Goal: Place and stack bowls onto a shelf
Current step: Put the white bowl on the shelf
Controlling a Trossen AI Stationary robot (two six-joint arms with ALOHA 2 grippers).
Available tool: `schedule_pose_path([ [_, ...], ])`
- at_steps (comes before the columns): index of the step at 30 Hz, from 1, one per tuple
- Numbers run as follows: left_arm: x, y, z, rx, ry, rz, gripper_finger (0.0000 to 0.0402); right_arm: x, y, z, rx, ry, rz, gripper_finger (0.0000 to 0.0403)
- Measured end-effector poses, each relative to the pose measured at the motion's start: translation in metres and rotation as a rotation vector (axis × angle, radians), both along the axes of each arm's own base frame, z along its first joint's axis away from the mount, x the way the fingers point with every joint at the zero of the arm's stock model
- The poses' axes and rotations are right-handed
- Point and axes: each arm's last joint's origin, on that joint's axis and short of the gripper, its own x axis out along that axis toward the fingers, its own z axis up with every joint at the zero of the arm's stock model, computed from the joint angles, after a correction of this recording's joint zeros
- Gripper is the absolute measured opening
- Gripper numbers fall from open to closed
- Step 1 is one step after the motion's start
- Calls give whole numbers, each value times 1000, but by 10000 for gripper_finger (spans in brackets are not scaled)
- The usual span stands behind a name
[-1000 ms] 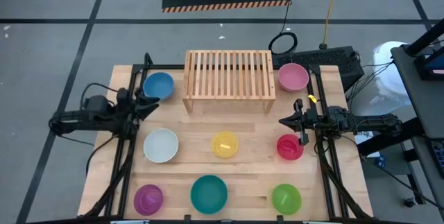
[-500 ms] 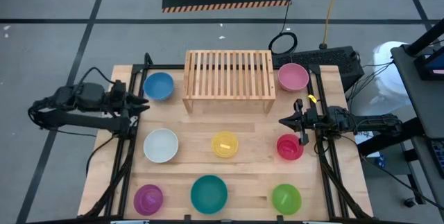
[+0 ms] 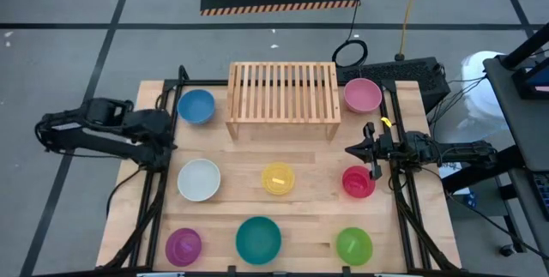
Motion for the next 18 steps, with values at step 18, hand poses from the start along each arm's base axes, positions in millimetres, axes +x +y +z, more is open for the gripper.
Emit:
schedule_pose_path([
  [18,24,-3,-8,-67,108,-36,154,0,0,0,0,-1,0,0],
])
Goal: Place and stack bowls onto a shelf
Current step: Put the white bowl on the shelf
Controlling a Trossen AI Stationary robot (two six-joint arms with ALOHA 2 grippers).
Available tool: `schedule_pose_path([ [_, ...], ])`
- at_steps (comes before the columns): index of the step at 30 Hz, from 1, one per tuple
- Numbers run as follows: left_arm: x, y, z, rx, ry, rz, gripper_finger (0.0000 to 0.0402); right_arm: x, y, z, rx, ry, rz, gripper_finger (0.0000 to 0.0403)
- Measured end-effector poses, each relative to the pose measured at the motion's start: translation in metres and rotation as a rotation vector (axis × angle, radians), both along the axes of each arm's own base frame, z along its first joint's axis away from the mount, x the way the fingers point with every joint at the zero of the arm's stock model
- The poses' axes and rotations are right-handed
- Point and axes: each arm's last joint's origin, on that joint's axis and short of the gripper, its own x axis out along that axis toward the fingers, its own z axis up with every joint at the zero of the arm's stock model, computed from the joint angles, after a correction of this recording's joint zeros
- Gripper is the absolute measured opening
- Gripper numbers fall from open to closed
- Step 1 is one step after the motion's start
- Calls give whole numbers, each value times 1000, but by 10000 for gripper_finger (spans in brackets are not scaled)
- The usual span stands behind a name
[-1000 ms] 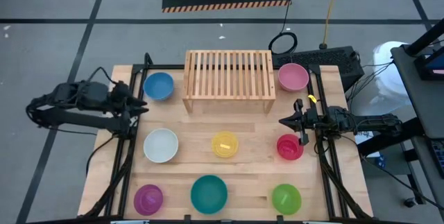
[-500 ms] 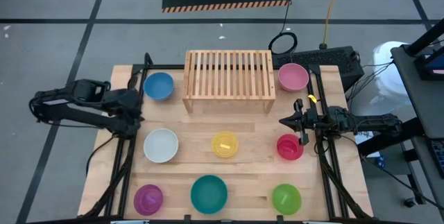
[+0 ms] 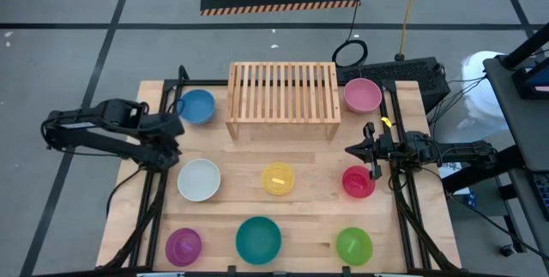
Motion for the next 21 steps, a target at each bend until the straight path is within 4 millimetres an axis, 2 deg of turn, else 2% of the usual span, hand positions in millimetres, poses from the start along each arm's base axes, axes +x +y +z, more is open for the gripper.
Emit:
schedule_pose_path([
  [6,9,0,-16,20,62,2,154,0,0,0,0,1,-1,0],
  [15,23,-1,-57,-21,46,1,154,0,0,0,0,0,0,0],
  [21,23,-2,-80,-37,97,5,154,0,0,0,0,1,0,0],
])
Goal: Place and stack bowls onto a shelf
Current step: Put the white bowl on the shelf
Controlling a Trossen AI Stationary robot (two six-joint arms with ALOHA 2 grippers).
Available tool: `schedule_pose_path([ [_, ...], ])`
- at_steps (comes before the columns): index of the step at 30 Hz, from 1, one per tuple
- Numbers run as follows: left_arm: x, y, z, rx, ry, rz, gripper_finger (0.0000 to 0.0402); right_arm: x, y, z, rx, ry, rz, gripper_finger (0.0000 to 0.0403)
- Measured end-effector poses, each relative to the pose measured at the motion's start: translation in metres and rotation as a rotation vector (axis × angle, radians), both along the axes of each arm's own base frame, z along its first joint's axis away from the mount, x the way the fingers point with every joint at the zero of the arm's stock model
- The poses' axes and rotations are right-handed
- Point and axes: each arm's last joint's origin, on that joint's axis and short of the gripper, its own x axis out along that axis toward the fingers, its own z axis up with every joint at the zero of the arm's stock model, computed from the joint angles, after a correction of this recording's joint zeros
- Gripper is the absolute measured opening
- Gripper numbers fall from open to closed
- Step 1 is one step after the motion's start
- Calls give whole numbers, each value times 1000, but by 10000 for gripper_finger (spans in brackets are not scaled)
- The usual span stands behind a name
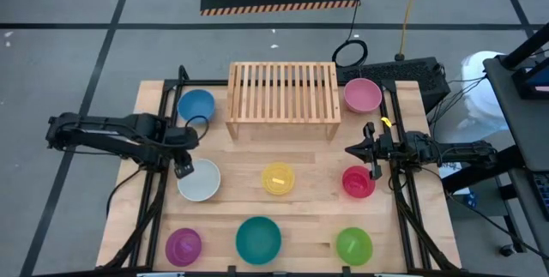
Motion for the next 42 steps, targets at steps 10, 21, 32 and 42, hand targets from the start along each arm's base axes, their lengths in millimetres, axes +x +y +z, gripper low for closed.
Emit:
schedule_pose_path([
  [10,0,-1,-27,-35,30,6,154,0,0,0,0,0,0,0],
  [21,-2,-1,-44,-23,47,-7,154,0,0,0,0,-1,-1,0],
  [32,-1,-1,-60,-22,25,-13,154,0,0,0,0,0,0,0],
  [42,-2,-1,-63,-36,39,21,55,0,0,0,0,0,-1,0],
])
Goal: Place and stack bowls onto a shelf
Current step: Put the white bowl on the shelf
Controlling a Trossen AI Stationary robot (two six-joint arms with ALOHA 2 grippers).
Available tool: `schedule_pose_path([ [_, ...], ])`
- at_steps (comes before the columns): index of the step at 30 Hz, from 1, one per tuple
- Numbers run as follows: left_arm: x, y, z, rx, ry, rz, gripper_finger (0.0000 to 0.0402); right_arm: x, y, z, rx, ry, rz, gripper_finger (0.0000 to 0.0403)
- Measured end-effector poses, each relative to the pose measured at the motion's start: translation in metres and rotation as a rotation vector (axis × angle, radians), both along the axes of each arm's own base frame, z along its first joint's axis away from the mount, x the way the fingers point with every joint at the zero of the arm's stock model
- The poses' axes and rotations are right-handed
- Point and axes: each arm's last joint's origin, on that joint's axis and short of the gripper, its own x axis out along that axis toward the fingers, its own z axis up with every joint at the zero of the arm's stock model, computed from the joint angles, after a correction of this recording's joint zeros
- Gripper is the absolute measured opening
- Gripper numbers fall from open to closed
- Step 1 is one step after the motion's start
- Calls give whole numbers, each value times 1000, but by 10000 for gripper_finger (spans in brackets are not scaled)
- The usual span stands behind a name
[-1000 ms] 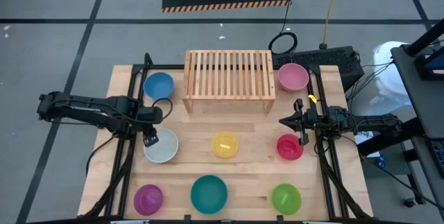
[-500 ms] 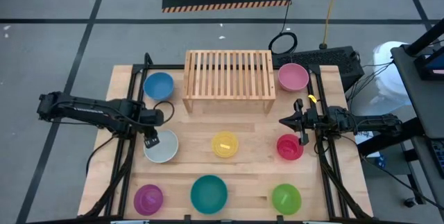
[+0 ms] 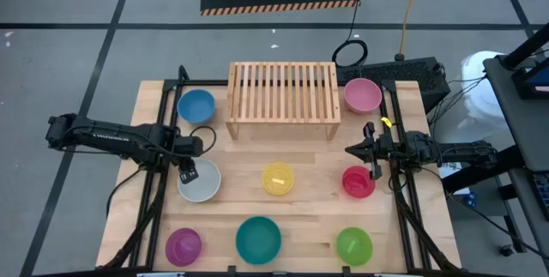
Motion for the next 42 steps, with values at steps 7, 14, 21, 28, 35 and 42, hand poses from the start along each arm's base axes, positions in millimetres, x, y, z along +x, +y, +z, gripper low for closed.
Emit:
schedule_pose_path([
  [7,0,0,0,-16,8,64,11,0,0,0,0,0,0,0],
  [14,5,0,6,-34,-32,141,8,0,0,0,0,0,0,0],
  [21,18,0,41,-59,-160,201,8,0,0,0,0,0,0,0],
  [28,15,5,87,3,-139,313,8,0,0,0,0,0,-1,0],
  [35,24,16,133,97,-75,280,8,0,0,1,24,-9,2,0],
  [42,50,41,177,179,-161,257,8,-2,0,10,181,-105,25,0],
])
